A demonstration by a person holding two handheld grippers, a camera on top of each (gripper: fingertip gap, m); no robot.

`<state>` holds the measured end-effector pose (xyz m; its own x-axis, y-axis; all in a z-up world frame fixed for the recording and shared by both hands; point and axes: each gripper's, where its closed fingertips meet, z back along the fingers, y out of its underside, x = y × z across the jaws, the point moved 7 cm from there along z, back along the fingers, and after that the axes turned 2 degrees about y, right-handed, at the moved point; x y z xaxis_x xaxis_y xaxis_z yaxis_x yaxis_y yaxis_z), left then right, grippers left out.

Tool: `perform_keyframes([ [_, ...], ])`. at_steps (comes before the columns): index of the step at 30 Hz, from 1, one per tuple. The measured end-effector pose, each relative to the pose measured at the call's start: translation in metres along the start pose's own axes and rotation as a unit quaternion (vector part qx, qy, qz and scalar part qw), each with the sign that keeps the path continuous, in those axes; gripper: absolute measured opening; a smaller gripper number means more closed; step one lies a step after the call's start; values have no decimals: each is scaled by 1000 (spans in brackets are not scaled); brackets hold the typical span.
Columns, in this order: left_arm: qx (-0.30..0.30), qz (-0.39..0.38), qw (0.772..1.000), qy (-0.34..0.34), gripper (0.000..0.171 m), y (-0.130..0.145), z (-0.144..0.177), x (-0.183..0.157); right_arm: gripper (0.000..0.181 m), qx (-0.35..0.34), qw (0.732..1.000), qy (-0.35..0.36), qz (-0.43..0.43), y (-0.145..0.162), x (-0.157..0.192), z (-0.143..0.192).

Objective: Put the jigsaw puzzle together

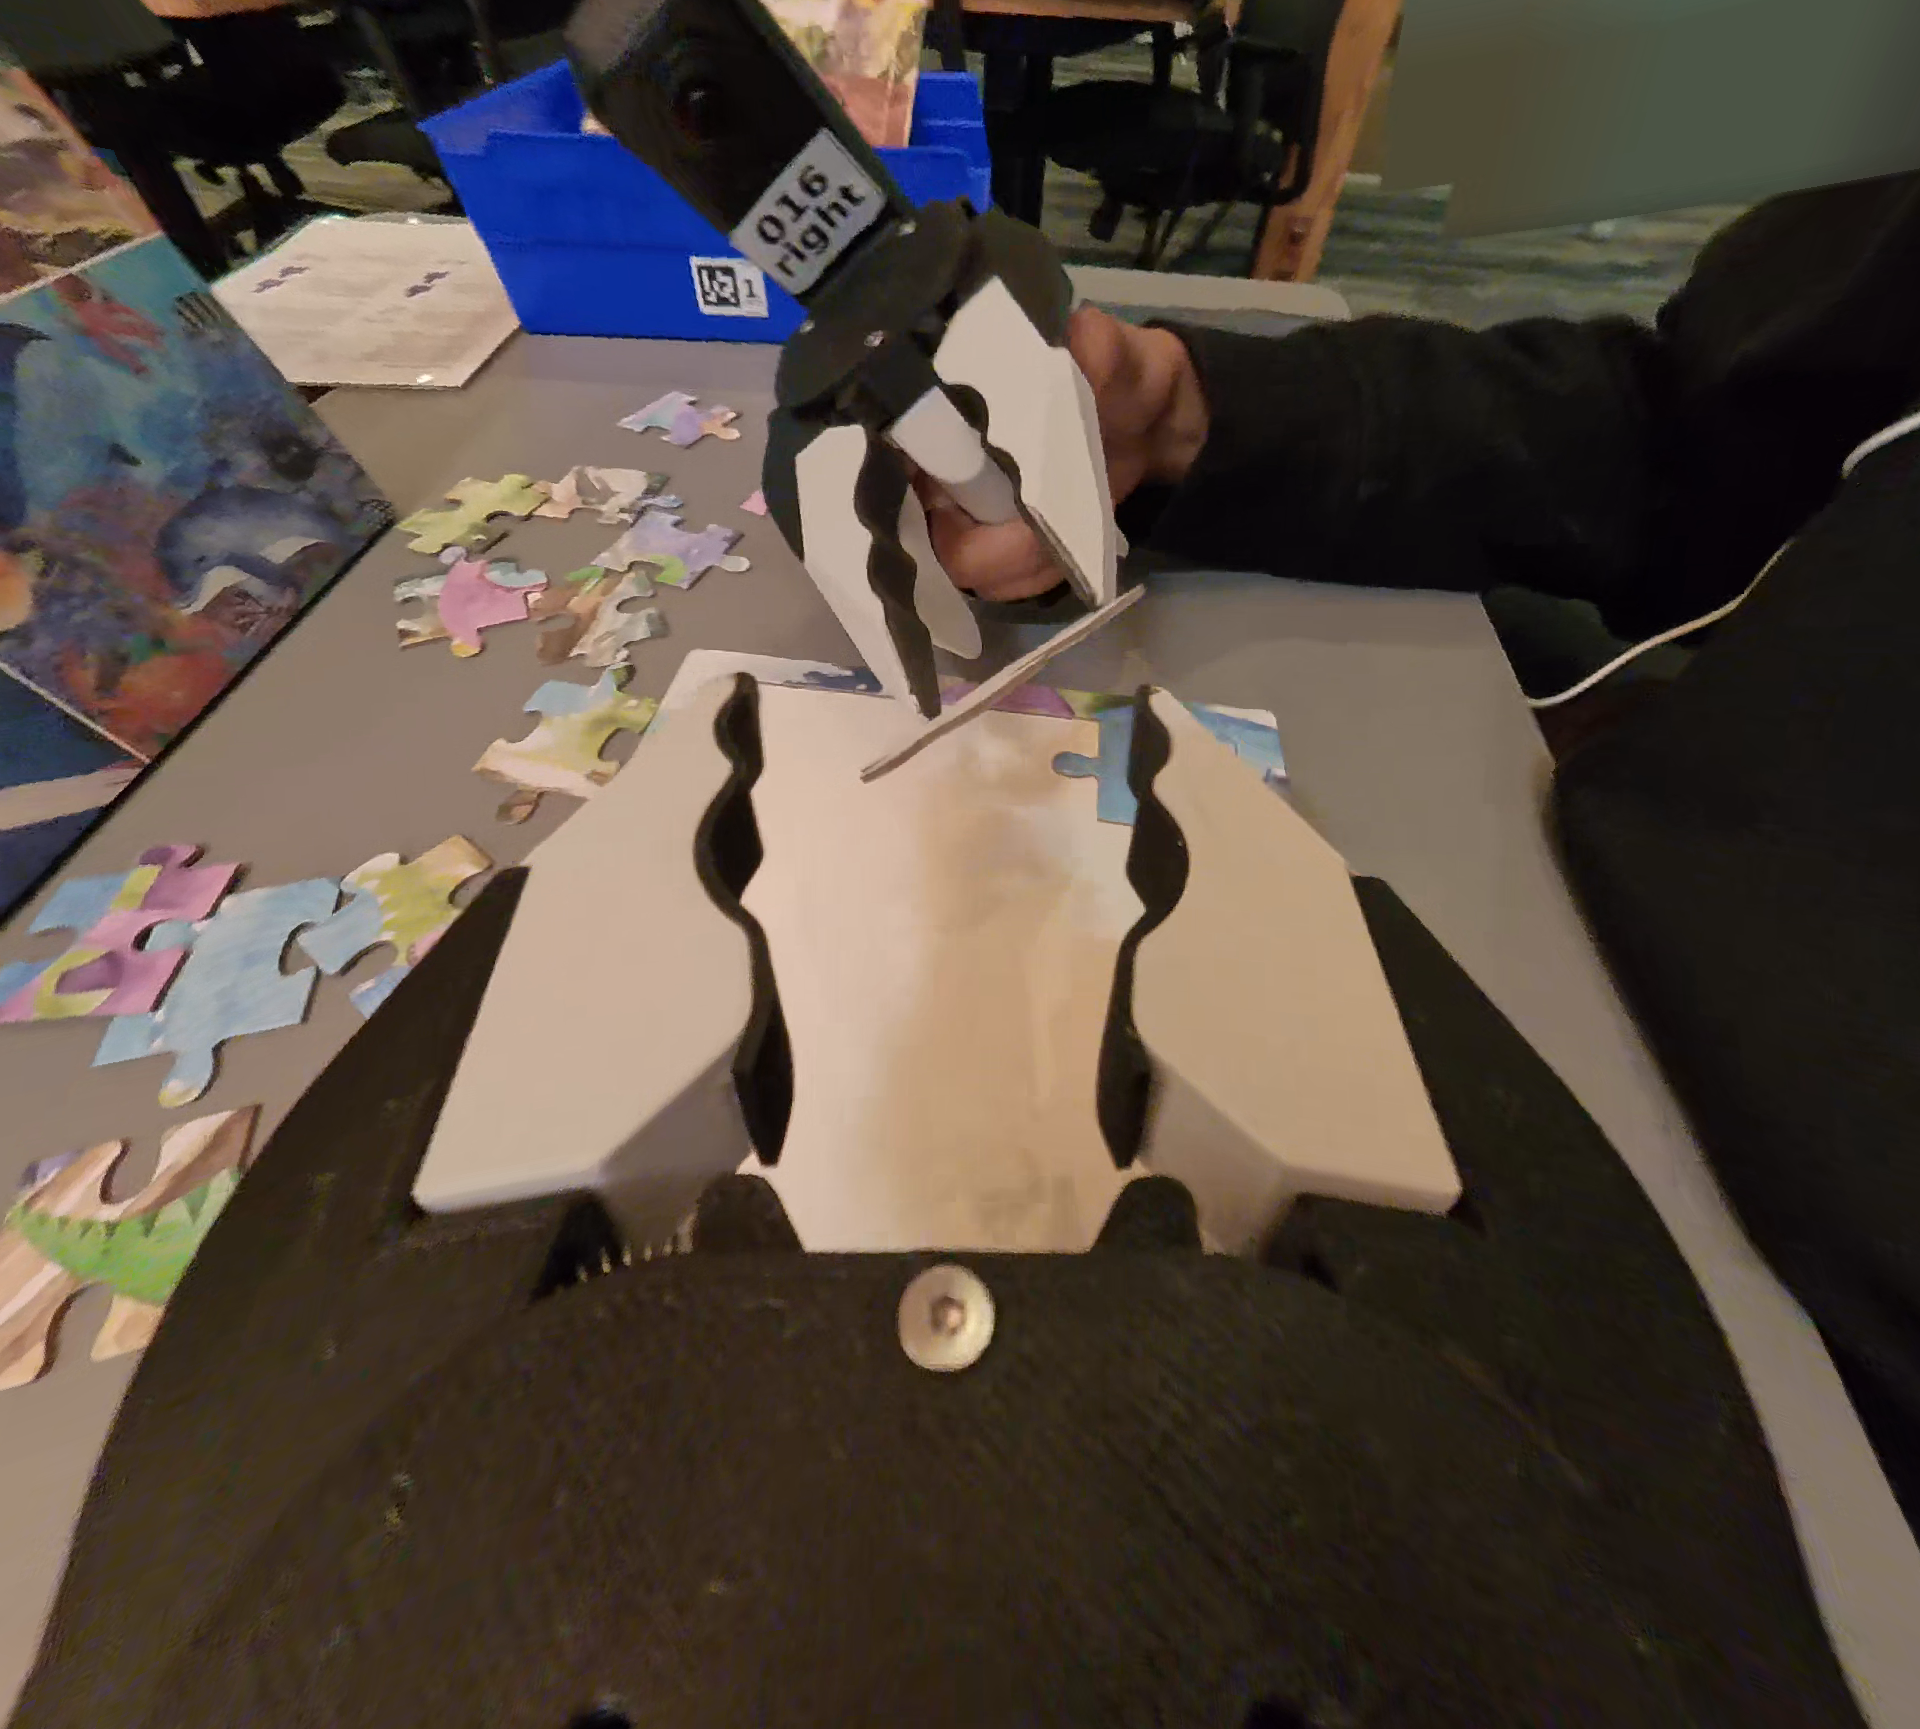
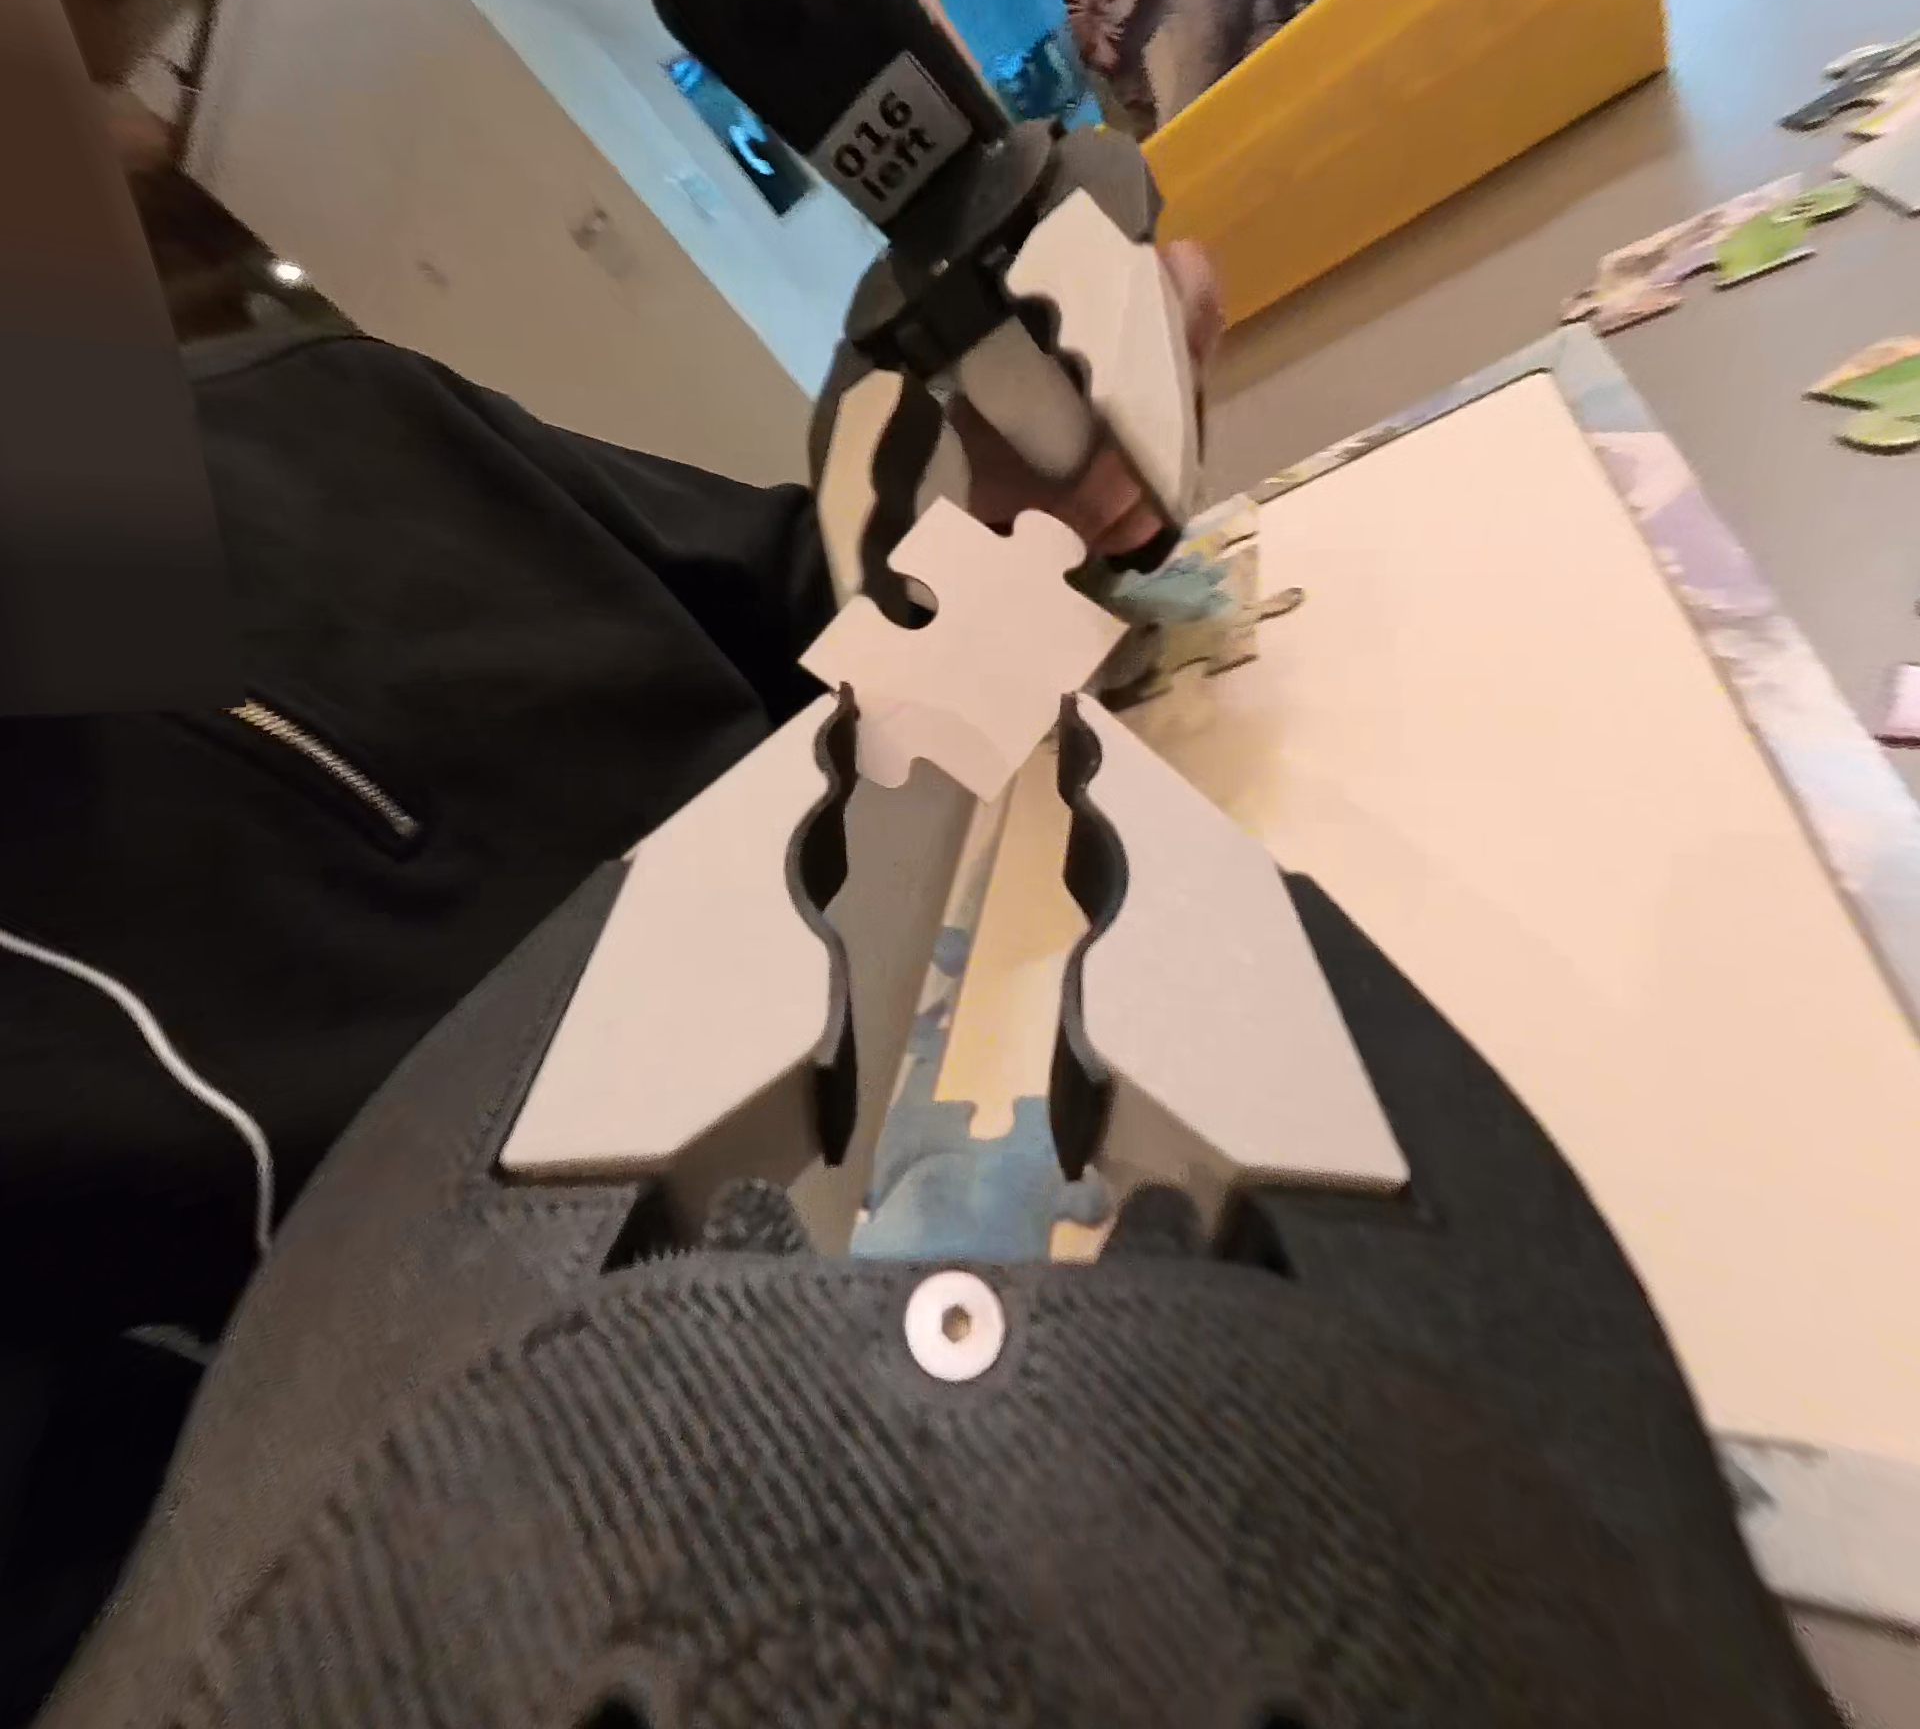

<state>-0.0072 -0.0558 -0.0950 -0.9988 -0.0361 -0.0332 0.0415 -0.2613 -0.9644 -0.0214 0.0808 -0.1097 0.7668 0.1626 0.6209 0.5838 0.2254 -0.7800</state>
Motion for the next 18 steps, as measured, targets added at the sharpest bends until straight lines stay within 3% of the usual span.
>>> perform_keyframes([
  [4, 36, -22, 999, -8, 16, 5, -5, -4, 37, -3, 1000, -24, -17, 1, 2, -3],
  [10, 35, 75, 996, 22, 4, 11, -3, 7, 45, -43, 996, 77, 23, -10, -10, 20],
  [14, 30, 185, 980, 64, 0, 18, -3, 15, 50, -35, 978, 168, 114, -15, -9, 27],
  [18, -9, 262, 959, 102, 0, 17, 0, 20, 44, -10, 965, 194, 175, -14, -2, 18],
])
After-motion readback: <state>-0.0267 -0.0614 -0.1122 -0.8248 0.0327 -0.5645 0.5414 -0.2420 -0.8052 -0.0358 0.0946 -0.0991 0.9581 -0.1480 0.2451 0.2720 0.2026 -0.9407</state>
